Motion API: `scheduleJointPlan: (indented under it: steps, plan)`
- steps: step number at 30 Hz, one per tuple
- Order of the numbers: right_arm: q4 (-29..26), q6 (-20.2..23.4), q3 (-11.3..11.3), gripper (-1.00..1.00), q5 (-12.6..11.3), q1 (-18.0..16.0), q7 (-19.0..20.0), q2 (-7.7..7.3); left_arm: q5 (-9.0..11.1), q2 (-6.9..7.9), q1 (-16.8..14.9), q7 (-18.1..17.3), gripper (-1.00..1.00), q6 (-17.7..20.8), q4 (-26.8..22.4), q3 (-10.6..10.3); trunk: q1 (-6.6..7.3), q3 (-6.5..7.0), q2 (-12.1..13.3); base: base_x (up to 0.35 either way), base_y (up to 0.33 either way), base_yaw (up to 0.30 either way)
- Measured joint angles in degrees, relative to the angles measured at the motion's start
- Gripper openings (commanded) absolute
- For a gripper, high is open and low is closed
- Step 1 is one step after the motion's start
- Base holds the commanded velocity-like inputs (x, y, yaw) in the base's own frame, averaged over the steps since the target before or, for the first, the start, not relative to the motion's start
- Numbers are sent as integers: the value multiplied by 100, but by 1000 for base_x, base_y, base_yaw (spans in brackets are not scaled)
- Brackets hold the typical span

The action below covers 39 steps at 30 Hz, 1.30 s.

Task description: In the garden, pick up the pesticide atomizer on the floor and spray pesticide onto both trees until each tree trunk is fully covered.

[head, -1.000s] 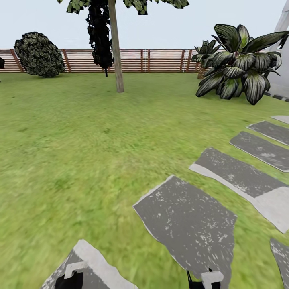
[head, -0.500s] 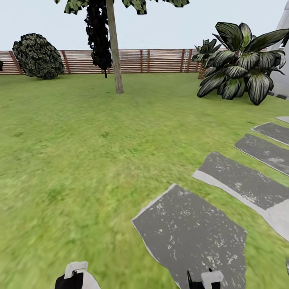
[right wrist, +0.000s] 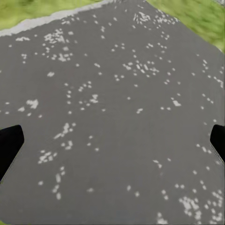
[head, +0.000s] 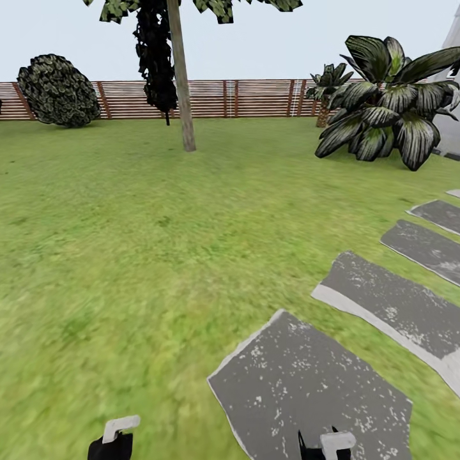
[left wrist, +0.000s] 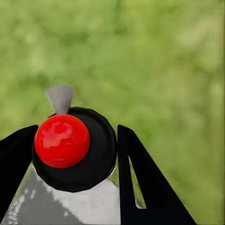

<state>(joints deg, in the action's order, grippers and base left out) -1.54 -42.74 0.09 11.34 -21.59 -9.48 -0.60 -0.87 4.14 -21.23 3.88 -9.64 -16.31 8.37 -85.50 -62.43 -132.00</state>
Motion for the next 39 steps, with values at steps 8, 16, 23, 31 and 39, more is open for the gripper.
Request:
scheduleJointPlan:
  steps: [8, 16, 23, 31, 39]
  plan:
    - [0, 4, 0, 100, 0, 0, 0, -1, 0, 0, -1, 2, -100, 0, 0, 0, 0, 0, 0, 334, 0, 0]
    - [0, 0, 0, 100, 0, 0, 0, -1, 0, 0, -1, -1, -100, -8, 0, 0, 0, 0, 0, 334, 0, 0]
    - [0, 0, -1, 100, -1, 0, 0, -1, 0, 0, 0, 0, -100, -9, 0, 0, 0, 0, 0, 334, 0, 0]
    - [0, 0, 0, 100, 0, 0, 0, -1, 0, 0, 0, 4, -100, -9, 0, 0, 0, 0, 0, 334, 5, 0]
    - [0, 2, -1, 100, 0, 0, 1, 0, 0, 0, 0, 6, -100, -8, -1, 0, 0, 0, 0, 311, 140, 0]
